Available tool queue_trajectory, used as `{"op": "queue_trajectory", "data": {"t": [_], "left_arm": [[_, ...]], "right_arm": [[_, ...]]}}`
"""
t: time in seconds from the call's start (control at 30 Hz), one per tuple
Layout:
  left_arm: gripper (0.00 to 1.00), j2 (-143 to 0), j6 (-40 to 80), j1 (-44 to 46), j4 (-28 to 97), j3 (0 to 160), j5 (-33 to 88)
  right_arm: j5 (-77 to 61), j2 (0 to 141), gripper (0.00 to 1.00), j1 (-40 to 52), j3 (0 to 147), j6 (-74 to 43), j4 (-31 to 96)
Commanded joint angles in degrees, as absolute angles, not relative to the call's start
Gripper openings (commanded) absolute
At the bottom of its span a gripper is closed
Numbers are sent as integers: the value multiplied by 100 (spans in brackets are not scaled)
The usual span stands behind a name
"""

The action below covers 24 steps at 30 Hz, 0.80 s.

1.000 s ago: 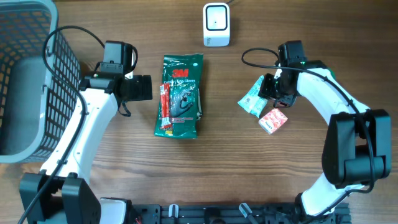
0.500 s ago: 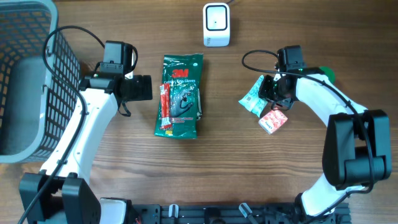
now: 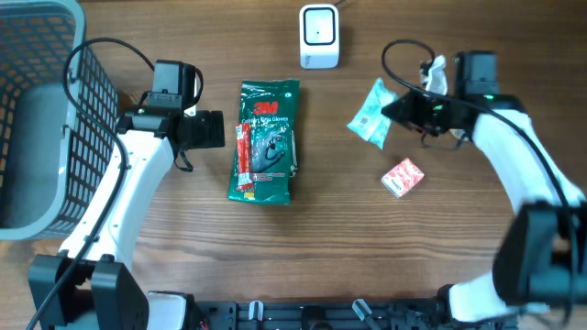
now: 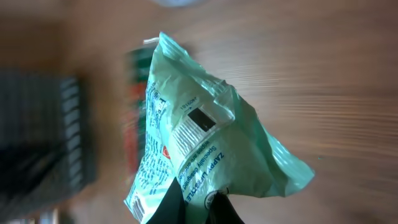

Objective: Scan the item barcode
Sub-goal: 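Lift the wipe pack and carry it toward the white scanner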

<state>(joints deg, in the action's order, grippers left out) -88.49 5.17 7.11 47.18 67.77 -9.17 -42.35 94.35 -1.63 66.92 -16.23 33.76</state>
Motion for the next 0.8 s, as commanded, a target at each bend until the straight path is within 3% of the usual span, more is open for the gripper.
{"op": "queue_trajectory", "data": {"t": [0.0, 0.13, 0.27, 0.77], "left_arm": [[100, -8820, 473, 692, 4720, 6744, -952], [100, -8820, 473, 690, 4720, 6744, -950], [100, -8820, 473, 690, 4718, 6744, -950], [100, -8820, 473, 690, 4720, 6744, -950]], "right_arm": [[-5343, 8578, 4, -1, 6888, -495, 3833], [-5301, 8031, 4, 123, 6888, 21, 4381], [-4735, 7787, 4, 187, 6888, -189, 4580], [-4735, 7778, 4, 187, 6888, -303, 4810]]}}
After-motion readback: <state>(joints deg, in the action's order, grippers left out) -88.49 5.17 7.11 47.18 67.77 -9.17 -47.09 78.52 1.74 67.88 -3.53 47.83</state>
